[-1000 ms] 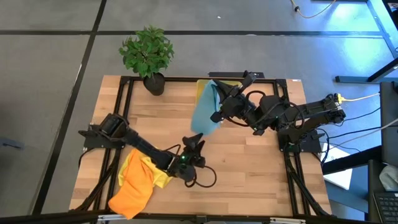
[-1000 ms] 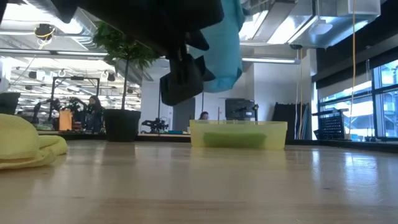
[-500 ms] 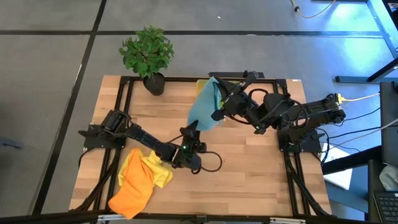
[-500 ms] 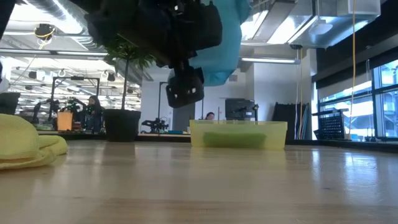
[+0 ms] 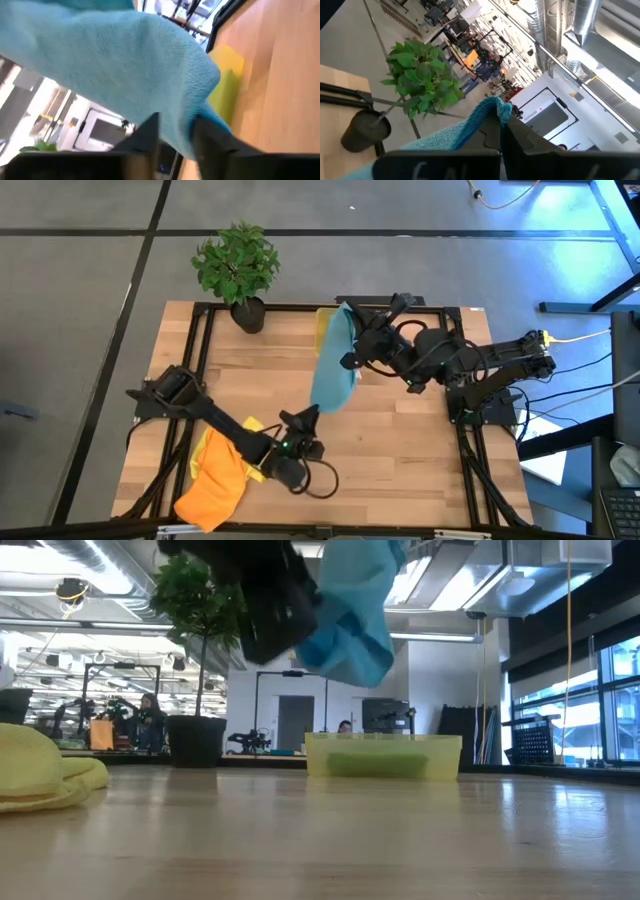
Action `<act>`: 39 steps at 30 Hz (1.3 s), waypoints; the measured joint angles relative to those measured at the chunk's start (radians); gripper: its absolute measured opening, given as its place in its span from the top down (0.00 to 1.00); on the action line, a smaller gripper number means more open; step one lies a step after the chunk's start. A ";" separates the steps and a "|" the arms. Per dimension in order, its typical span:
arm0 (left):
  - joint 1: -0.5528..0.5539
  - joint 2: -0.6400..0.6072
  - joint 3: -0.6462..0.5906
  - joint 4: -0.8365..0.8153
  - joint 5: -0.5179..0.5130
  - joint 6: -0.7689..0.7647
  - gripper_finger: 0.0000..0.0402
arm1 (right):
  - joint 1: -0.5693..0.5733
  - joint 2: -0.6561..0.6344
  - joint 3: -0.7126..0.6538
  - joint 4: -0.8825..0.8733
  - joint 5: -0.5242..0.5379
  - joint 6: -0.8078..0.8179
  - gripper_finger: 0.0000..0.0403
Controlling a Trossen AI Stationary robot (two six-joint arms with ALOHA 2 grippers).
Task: Fold microfiber towels
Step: Fold the blue microfiber towel
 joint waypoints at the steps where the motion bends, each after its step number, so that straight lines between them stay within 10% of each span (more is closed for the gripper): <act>1: -0.009 -0.006 0.004 0.000 -0.001 0.006 0.87 | 0.000 0.000 0.000 -0.006 0.000 0.002 1.00; 9: -0.049 -0.101 0.010 -0.010 -0.003 0.011 1.00 | 0.022 -0.004 0.000 -0.210 0.055 0.085 1.00; 17: -0.119 -0.336 -0.097 -0.042 -0.002 -0.126 1.00 | 0.075 -0.123 0.000 -0.818 -0.175 0.672 1.00; 27: -0.182 -0.609 -0.334 -0.057 0.056 -0.466 1.00 | 0.190 -0.192 -0.123 -1.156 -0.255 1.127 1.00; 39: -0.238 -0.654 -0.385 -0.211 0.545 -0.953 1.00 | 0.413 -0.200 -0.458 -1.010 -0.398 1.503 1.00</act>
